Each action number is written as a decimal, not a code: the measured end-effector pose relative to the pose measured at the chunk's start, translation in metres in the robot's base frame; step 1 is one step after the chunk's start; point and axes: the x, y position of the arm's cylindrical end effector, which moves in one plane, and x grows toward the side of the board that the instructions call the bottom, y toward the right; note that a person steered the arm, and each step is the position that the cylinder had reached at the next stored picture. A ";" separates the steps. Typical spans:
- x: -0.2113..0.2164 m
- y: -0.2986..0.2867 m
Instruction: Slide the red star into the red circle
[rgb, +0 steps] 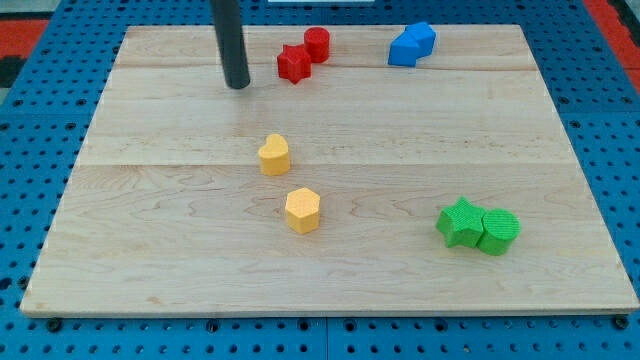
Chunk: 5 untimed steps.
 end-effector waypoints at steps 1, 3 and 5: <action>-0.017 0.040; -0.020 0.082; -0.032 0.108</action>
